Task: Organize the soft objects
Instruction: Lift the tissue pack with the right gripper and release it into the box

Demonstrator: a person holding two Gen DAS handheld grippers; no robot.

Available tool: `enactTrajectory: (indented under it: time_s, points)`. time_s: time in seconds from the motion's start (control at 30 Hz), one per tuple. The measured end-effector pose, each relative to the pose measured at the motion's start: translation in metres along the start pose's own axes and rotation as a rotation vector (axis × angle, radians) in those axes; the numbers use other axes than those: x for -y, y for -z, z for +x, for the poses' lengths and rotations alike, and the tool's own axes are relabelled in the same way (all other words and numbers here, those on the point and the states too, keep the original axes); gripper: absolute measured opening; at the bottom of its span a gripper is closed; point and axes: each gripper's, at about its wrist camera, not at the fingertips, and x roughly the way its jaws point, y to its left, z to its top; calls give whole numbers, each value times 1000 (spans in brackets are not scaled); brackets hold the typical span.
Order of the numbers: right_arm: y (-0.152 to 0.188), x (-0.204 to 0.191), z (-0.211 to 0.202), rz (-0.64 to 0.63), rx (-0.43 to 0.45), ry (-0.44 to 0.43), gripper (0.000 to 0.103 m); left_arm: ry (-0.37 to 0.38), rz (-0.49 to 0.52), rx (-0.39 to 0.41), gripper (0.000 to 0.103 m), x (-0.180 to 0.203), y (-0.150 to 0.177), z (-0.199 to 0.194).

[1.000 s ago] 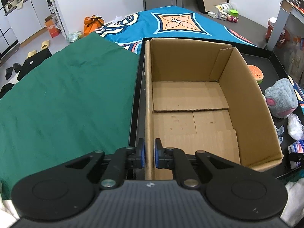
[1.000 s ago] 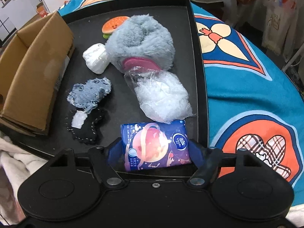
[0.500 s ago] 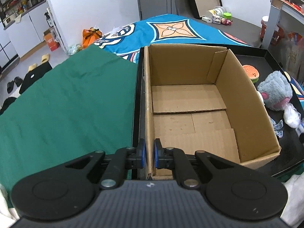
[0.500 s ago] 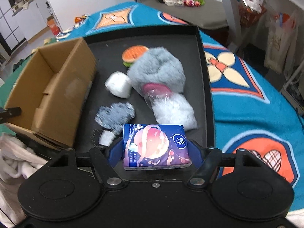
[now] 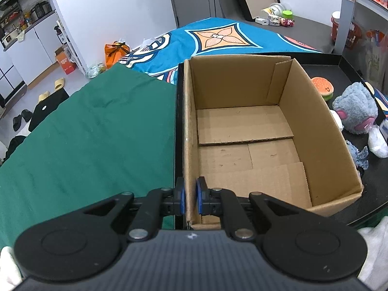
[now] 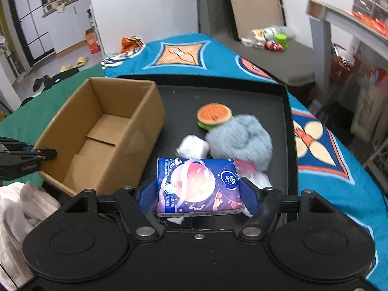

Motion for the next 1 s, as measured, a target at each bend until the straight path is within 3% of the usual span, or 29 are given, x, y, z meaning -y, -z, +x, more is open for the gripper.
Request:
enactTrajectory:
  time_s: [0.37,1.0]
  points:
    - [-22,-41,-4,-124,99,-46,69,17,-9,-1,9,-3,2,1]
    - [-54,-103,14,-221,131,-163,69,96,-59,-4,9,-21,0,0]
